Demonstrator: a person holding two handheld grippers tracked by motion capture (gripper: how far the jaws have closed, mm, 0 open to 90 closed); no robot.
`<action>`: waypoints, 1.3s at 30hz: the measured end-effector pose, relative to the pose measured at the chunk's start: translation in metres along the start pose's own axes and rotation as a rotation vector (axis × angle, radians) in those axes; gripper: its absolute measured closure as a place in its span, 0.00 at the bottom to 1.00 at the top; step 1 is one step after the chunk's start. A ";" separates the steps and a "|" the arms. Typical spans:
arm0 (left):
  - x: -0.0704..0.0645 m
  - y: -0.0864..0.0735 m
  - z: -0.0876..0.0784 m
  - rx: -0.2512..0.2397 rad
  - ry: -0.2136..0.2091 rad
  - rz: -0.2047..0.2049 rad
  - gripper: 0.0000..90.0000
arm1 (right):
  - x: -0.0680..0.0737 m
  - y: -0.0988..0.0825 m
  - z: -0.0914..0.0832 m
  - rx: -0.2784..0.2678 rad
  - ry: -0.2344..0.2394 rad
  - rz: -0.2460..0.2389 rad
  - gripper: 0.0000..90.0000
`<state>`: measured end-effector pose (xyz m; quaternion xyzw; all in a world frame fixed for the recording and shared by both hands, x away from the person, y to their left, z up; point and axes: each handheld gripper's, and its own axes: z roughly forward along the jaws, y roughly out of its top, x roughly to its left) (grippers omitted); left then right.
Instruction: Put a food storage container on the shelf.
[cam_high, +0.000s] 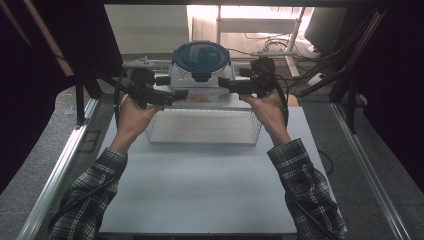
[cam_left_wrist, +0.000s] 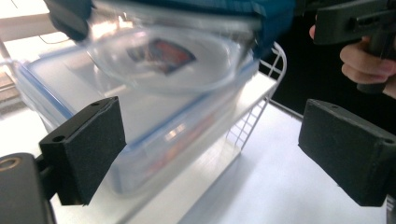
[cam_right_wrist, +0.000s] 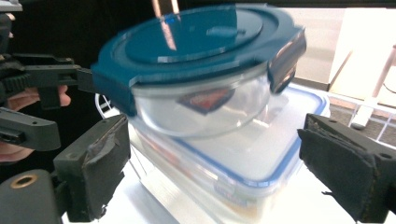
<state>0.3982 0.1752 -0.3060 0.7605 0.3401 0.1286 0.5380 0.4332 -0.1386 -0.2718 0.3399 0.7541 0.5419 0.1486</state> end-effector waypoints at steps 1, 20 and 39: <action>-0.002 -0.003 0.001 0.010 -0.006 0.004 0.07 | 0.001 -0.002 0.000 0.007 0.001 -0.010 0.09; -0.020 -0.050 0.003 0.046 -0.044 0.016 0.02 | 0.017 -0.044 -0.011 0.050 0.035 -0.095 0.01; -0.033 -0.093 0.000 0.060 -0.075 -0.011 0.02 | 0.026 -0.083 -0.022 0.081 0.068 -0.089 0.01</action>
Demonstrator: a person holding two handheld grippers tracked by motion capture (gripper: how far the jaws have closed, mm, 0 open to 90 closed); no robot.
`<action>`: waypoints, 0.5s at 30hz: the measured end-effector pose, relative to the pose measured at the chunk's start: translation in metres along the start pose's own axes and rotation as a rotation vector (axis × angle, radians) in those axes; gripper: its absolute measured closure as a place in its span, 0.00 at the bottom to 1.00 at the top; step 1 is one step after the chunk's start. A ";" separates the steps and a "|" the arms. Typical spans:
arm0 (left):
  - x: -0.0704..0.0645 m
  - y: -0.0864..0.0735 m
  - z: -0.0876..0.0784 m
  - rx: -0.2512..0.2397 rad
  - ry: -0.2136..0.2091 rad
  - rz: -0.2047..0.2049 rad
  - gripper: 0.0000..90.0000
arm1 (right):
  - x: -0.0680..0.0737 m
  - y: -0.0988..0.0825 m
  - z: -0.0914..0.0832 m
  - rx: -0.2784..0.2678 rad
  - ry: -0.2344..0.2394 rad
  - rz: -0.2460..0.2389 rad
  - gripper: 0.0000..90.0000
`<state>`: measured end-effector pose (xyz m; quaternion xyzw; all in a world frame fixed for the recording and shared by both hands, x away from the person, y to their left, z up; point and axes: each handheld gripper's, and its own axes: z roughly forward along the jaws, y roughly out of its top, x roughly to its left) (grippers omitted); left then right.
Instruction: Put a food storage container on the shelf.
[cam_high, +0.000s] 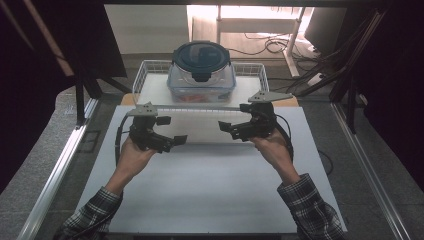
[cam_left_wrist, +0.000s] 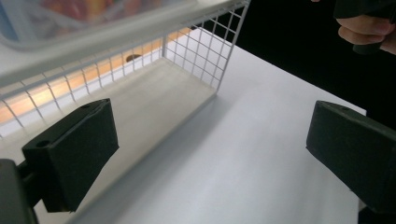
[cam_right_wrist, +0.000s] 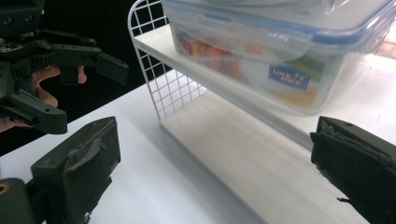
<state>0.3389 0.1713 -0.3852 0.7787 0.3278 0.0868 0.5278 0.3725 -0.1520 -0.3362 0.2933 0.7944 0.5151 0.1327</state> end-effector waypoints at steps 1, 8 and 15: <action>-0.001 -0.002 0.001 -0.001 -0.005 -0.006 0.02 | 0.001 -0.002 0.000 -0.001 0.003 0.001 0.01; -0.007 -0.016 0.005 0.003 -0.020 -0.003 0.02 | 0.005 -0.014 -0.001 0.007 0.011 -0.007 0.01; -0.010 -0.030 0.006 0.016 -0.008 0.001 0.02 | 0.006 -0.029 0.002 0.020 0.002 -0.016 0.00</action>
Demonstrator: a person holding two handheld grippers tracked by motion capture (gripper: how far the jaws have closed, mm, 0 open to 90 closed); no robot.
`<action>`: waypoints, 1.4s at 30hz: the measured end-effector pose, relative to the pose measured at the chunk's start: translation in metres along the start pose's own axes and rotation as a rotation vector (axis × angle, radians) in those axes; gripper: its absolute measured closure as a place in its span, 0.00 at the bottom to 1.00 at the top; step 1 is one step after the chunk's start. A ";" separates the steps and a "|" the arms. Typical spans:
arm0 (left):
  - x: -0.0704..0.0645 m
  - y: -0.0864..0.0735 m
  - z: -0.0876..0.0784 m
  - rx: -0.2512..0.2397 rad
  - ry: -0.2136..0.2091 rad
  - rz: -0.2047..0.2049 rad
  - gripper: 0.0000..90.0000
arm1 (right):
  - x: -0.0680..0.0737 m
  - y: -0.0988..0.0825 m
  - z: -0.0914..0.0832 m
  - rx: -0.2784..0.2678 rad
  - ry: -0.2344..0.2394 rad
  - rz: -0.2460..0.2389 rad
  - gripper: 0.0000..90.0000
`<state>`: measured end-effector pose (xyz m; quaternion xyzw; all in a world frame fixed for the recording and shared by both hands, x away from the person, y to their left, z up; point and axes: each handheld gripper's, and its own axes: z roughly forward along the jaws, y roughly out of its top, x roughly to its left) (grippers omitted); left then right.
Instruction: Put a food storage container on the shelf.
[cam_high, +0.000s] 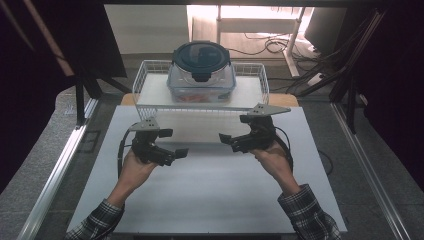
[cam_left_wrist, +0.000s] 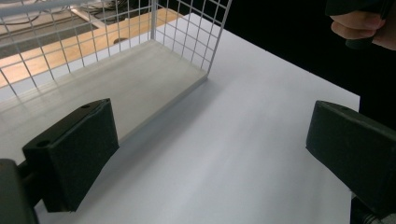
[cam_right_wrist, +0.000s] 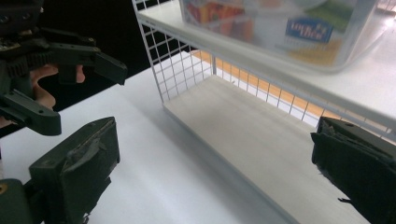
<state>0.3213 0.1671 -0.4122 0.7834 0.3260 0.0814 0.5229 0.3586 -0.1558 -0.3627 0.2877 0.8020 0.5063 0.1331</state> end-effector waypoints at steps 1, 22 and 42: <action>0.000 -0.002 0.000 0.001 0.001 0.000 0.02 | 0.001 -0.002 0.000 0.003 0.000 0.003 0.00; -0.011 -0.048 0.008 0.031 0.002 -0.009 0.03 | 0.017 -0.043 0.010 0.054 0.002 -0.048 0.00; -0.024 -0.077 0.003 0.035 0.019 -0.020 0.03 | 0.029 -0.076 0.006 0.096 0.015 -0.029 0.00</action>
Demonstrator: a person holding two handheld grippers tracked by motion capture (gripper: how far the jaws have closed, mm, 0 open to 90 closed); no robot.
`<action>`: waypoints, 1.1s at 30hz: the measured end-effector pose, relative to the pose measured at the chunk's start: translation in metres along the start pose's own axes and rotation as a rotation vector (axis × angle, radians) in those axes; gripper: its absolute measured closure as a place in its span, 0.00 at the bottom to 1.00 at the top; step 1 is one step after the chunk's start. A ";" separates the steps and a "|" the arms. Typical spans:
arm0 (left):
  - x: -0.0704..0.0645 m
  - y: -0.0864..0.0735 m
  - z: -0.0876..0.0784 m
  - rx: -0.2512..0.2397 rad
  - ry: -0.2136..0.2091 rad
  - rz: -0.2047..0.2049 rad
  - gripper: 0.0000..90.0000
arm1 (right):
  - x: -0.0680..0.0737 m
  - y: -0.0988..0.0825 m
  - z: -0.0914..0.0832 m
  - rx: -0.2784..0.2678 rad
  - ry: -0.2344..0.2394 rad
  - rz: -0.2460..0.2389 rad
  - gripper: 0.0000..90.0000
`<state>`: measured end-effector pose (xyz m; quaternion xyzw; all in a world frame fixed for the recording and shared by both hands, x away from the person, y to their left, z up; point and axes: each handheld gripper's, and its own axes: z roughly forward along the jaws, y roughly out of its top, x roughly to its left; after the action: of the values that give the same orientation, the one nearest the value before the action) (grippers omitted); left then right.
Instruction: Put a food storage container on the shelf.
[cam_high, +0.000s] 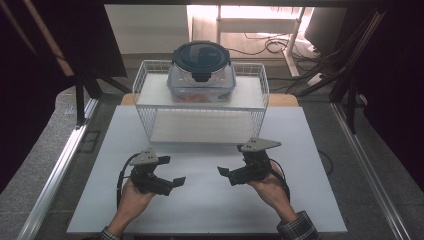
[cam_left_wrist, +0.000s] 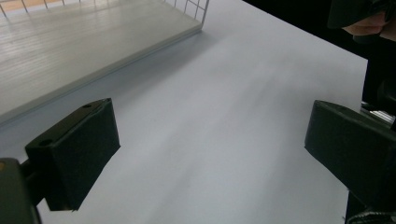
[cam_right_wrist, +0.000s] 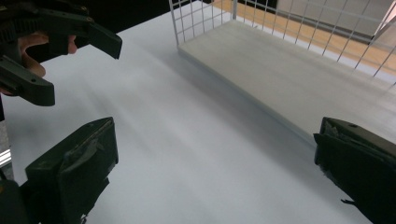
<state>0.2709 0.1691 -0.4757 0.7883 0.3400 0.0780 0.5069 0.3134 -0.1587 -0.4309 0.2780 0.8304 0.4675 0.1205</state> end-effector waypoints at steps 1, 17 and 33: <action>0.000 -0.001 -0.001 0.001 0.002 -0.001 0.03 | 0.001 -0.002 0.000 0.001 0.002 -0.001 0.00; -0.003 -0.031 -0.016 0.023 0.040 -0.017 0.03 | 0.003 -0.033 -0.019 -0.002 -0.018 0.014 0.00; -0.001 -0.053 -0.034 0.037 0.078 -0.045 0.03 | 0.005 -0.058 -0.038 0.008 -0.057 0.023 0.00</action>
<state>0.2303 0.2074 -0.5052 0.7859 0.3786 0.0908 0.4804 0.2715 -0.2064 -0.4592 0.3012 0.8252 0.4575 0.1376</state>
